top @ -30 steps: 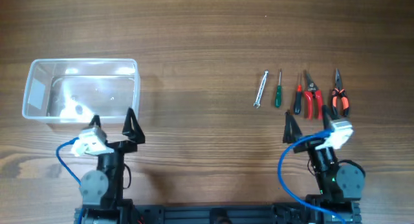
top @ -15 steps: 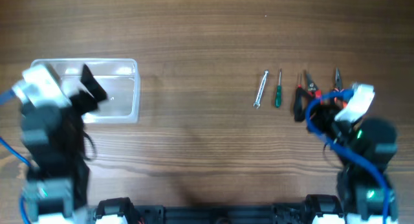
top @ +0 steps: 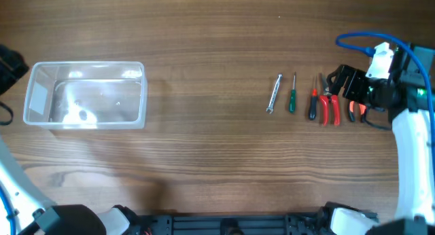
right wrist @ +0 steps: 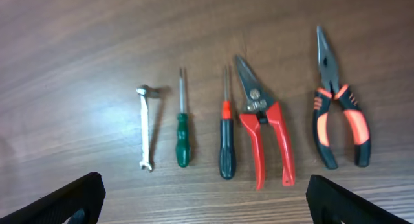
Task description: Pack container
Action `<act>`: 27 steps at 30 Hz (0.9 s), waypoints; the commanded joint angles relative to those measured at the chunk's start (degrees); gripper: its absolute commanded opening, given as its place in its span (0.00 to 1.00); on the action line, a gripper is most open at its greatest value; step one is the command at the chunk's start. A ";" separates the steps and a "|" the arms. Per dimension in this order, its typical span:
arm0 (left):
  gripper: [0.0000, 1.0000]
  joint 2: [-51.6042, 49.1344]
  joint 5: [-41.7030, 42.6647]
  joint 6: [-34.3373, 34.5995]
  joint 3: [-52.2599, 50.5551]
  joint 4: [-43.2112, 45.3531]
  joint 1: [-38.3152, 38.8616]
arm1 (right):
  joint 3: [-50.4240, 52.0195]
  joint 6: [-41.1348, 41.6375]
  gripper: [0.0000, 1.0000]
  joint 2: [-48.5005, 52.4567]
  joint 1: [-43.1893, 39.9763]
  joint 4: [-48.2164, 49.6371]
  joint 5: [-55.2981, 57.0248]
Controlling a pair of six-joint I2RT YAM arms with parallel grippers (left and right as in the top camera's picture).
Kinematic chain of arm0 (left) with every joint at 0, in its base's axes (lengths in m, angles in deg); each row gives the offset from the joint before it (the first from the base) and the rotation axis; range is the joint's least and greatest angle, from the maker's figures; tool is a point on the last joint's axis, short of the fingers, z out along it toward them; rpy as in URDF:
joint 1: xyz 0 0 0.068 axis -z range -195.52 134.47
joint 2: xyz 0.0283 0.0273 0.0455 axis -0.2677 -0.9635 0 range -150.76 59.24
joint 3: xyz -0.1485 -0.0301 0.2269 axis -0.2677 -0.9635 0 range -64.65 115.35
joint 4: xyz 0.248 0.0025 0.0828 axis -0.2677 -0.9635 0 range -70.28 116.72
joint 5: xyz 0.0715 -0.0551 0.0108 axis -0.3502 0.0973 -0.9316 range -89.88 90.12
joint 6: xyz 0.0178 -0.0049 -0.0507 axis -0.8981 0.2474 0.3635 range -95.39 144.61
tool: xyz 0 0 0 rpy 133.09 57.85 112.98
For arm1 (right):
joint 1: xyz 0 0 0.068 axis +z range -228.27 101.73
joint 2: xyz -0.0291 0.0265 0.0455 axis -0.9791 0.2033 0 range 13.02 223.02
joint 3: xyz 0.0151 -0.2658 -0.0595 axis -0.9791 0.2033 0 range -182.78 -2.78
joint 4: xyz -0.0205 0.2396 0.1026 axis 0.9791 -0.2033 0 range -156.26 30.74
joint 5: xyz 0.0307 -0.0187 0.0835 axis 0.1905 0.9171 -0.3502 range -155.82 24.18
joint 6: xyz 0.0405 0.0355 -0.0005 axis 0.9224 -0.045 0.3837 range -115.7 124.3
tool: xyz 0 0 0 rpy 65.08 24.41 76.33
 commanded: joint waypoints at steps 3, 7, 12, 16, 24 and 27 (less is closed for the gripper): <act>0.96 -3.21 -2.60 -19.32 1.49 0.57 -1.55 | -1.03 0.24 1.00 2.80 -0.35 -0.11 -2.40; 0.93 -8.37 -2.58 -32.37 1.49 1.07 -1.55 | -1.03 0.20 1.00 2.78 -0.35 0.26 -2.36; 0.85 -16.35 -2.69 -35.85 1.49 0.63 -1.46 | -1.01 0.24 1.00 2.78 -0.35 -1.16 -2.38; 0.71 -22.75 -3.19 -42.16 1.49 1.60 -1.14 | -1.01 0.26 1.00 2.78 -0.35 -5.05 -2.38; 1.00 -29.35 -3.19 -50.10 1.49 6.49 0.13 | -1.03 1.99 1.00 2.78 -0.35 -10.29 -2.38; 1.00 -30.73 -2.99 -49.88 1.49 6.86 0.20 | -1.01 2.03 1.00 2.78 -0.35 -10.67 -2.40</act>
